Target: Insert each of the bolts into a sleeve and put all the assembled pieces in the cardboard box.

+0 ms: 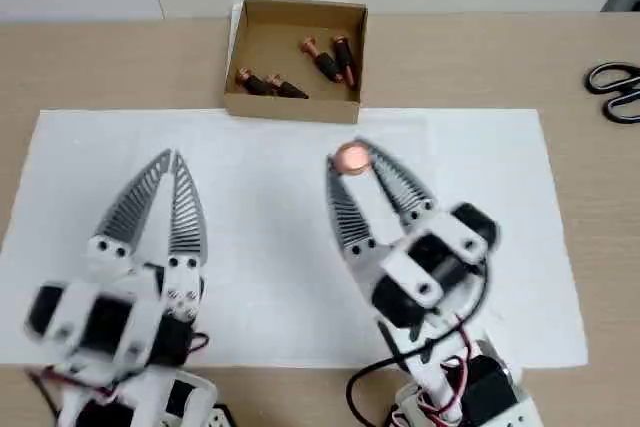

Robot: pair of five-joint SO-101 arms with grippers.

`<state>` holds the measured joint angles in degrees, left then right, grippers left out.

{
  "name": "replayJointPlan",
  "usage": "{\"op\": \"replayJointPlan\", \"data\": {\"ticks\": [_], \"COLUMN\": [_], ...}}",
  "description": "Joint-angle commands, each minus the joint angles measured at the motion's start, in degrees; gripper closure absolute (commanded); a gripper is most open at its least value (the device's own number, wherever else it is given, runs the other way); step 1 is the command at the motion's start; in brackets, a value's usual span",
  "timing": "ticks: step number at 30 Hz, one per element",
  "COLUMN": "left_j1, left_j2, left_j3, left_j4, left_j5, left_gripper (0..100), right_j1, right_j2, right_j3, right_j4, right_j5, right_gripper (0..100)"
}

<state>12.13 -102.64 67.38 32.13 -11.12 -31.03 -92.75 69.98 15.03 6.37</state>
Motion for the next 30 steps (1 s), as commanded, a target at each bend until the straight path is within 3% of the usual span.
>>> {"op": "replayJointPlan", "data": {"ticks": [1, 5, 8, 13, 19, 28, 30], "left_j1": [-1.93, -2.2, -2.2, -3.6, -8.97, -9.32, -9.32], "left_j2": [-1.14, -1.32, -1.32, -1.32, -1.41, -1.41, -1.41], "left_j3": [0.92, 3.21, 4.0, 4.09, 6.37, 6.37, 6.37], "left_j4": [0.53, 0.44, 0.44, 0.44, 0.44, 0.44, 0.44], "left_j5": [2.81, 7.65, 10.64, 13.36, 13.36, 13.36, 13.36], "left_gripper": [99, 99, 99, 99, 99, 99, 99], "right_j1": [2.86, 5.05, 5.14, 5.41, 6.81, 10.24, 9.98], "right_j2": [-1.01, -0.84, 1.63, 15.25, 44.88, 93.58, 104.75], "right_j3": [-2.9, 3.87, 9.93, 8.26, -11.08, -50.11, -58.29], "right_j4": [-3.3, -14.29, -25.01, -33.19, -39.34, -43.65, -43.65], "right_j5": [0.26, 1.32, 7.38, 9.49, 9.49, 10.2, 14.07], "right_gripper": [99.5, 99.5, 99.5, 99.5, 99.5, 99.5, 99.5]}}
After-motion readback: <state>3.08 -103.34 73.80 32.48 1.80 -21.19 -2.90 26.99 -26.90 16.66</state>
